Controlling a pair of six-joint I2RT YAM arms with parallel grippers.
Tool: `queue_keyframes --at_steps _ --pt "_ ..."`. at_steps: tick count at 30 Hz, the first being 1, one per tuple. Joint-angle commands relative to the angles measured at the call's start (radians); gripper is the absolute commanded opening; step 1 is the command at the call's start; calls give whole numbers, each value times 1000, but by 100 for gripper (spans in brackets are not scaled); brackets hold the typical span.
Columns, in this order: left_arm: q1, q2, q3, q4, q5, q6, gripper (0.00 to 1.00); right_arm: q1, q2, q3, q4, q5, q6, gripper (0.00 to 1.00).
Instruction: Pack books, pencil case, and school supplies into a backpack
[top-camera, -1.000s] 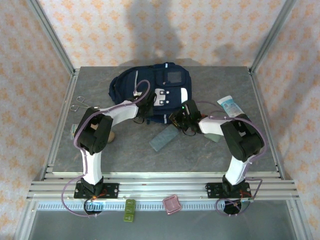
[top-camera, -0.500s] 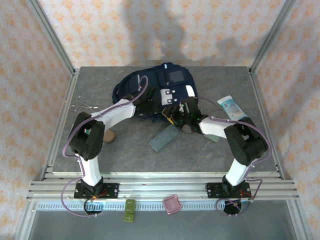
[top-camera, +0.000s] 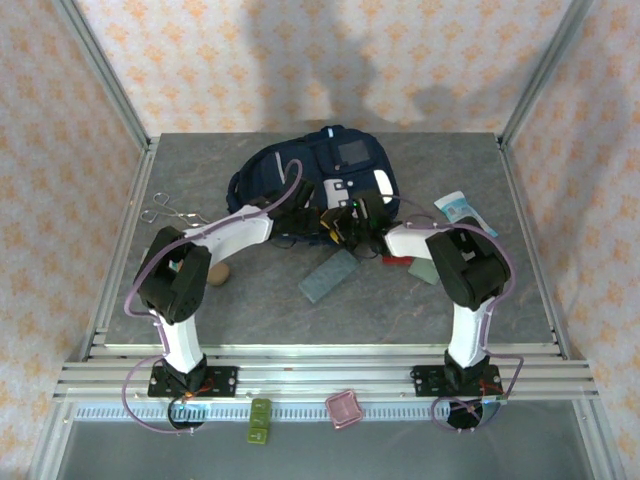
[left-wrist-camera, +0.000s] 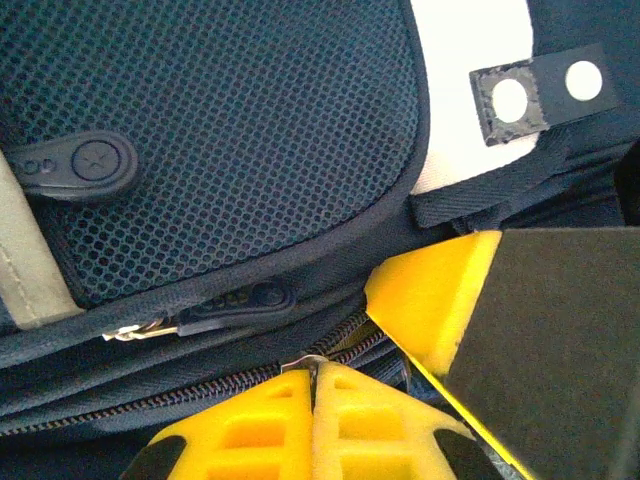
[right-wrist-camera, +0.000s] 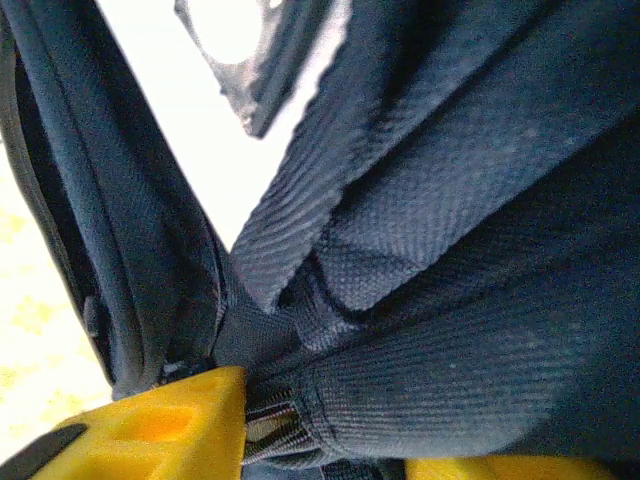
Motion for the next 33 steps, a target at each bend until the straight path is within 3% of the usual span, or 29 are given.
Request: queue_keyframes --at_steps 1,5,7,17,19,24,31,33 --pt "-24 -82 -30 56 51 27 0 -31 38 19 22 88 71 33" --pt "-25 -80 -36 18 -15 54 0 -36 50 40 -8 123 52 6" --pt "-25 -79 -37 -8 -76 76 0 -43 45 28 -5 125 48 0" --pt "8 -86 -92 -46 -358 145 0 -88 -51 -67 -1 153 3 0" --pt "12 -88 -100 -38 -341 158 0 -89 -62 -68 -11 151 -13 0" --pt "-6 -67 -85 9 -157 170 0 -89 -60 -63 -18 132 -23 0" --pt "-46 12 -7 -58 -213 169 1 -84 -57 -65 -17 123 -29 0" --pt "-48 -4 -2 -53 -208 157 7 -81 -58 -61 -24 127 -34 0"
